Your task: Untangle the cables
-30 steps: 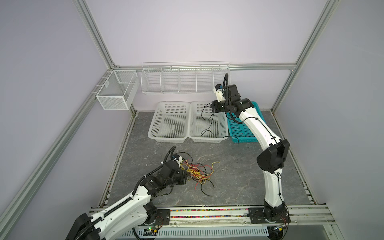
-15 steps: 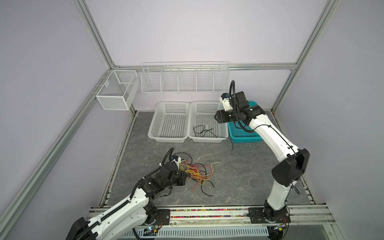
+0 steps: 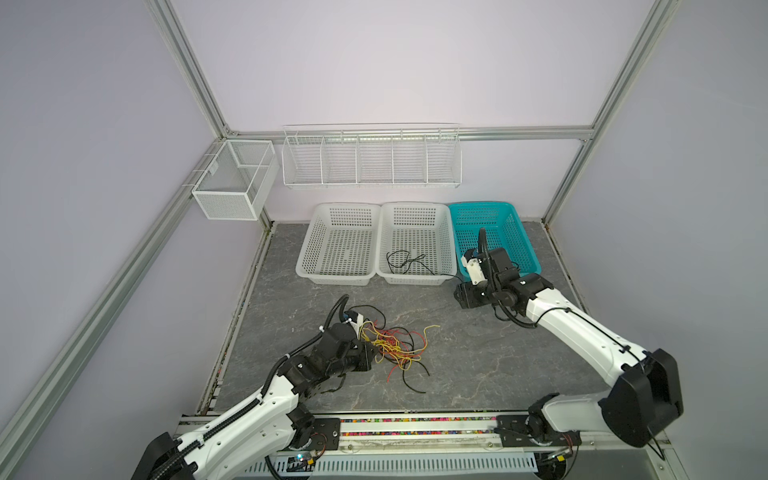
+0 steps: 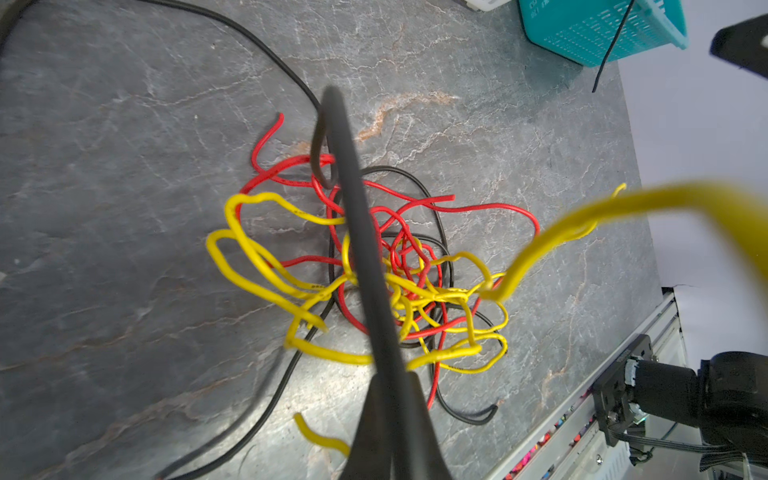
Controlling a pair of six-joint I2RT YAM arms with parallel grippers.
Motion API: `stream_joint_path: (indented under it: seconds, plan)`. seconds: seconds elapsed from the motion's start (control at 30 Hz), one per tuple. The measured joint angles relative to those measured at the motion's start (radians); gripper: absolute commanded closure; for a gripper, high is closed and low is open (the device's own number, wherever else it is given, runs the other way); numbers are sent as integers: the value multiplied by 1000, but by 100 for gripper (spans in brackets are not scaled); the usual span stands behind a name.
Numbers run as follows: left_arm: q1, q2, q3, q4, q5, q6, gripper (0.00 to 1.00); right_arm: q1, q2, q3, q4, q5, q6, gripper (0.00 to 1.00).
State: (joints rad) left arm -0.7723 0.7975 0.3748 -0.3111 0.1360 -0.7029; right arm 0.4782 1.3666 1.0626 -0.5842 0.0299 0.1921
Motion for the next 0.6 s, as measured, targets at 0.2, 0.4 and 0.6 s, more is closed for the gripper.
stream_joint_path:
  seconds: [0.2,0.4,0.6]
  plan:
    - [0,0,0,1,4,-1,100,-35,75,-4,57,6,3,40]
    - [0,0,0,1,4,-1,100,-38,162,-4,109,5,4,51]
    - [0,-1,0,1,5,-1,100,-41,179,-4,165,23,14,57]
